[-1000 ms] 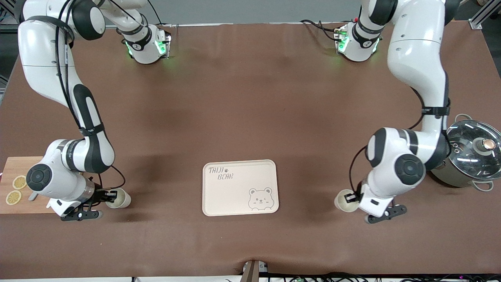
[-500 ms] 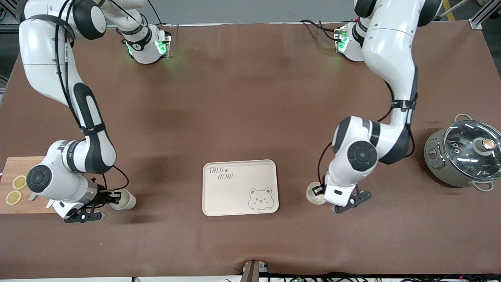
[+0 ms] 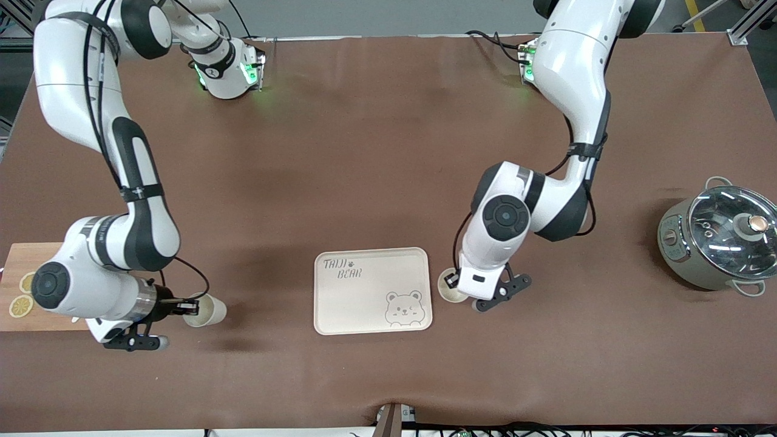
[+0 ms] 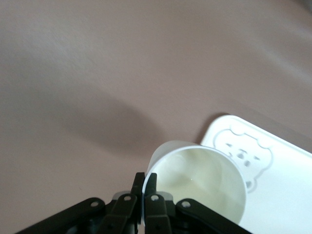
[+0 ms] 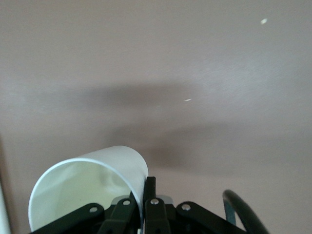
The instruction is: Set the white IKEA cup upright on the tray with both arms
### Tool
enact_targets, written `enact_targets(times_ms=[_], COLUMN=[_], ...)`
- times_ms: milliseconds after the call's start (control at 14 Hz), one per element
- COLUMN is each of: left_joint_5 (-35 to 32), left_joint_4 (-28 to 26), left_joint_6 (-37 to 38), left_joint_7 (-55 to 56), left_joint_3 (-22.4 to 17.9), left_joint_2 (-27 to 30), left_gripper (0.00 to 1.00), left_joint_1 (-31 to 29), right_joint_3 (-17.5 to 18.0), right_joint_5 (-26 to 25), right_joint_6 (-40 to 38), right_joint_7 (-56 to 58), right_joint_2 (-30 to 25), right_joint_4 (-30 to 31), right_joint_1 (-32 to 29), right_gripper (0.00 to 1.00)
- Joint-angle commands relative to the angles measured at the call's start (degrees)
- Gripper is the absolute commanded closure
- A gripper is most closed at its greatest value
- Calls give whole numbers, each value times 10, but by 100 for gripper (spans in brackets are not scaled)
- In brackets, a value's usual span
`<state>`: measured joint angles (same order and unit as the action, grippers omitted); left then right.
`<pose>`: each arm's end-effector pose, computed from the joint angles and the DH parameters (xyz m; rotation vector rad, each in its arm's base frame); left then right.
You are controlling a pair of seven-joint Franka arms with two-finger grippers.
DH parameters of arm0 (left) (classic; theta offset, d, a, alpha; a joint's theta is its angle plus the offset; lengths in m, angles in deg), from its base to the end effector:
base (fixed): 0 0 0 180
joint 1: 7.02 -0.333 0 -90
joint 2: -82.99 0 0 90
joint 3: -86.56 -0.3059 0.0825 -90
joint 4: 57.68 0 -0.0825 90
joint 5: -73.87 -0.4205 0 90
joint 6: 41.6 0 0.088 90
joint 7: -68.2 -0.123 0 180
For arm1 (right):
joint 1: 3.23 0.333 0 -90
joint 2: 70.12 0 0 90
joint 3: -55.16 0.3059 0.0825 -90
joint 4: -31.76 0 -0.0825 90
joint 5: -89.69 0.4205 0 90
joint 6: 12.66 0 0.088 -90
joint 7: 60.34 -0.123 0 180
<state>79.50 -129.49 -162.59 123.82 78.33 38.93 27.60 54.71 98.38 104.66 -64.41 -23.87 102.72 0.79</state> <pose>0.6889 -0.3772 0.2756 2.9835 0.7808 0.1241 0.7760 0.0602 0.2439 -3.0104 0.1143 0.0100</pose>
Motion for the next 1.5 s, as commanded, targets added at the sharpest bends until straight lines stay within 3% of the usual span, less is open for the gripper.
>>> enact_targets(times_ms=[0,643,1071,1143,1214,1429], left_joint_5=[-2,-2,-2,-2,-2,-3], left_joint_4=[16,17,16,15,14,12], left_joint_6=[-16,-79,-93,-98,-101,-102], left_joint_7=[33,96,95,95,93,90], left_joint_3=[-3,2,1,1,1,1], left_joint_2=[-8,-65,-81,-81,-81,-77], left_gripper=[100,100,100,95,84,32], left_joint_1=[18,59,66,66,66,63], right_joint_3=[-2,-7,-8,-8,-8,-9], right_joint_5=[12,2,-19,-24,-25,-25], right_joint_6=[-16,18,80,87,94,112], right_joint_7=[-76,-345,-420,-427,-429,-437], right_joint_2=[-10,-3,23,29,34,45], right_joint_4=[1,-6,-4,-3,-3,-1], right_joint_1=[32,176,224,225,231,238], right_gripper=[100,100,100,100,100,100])
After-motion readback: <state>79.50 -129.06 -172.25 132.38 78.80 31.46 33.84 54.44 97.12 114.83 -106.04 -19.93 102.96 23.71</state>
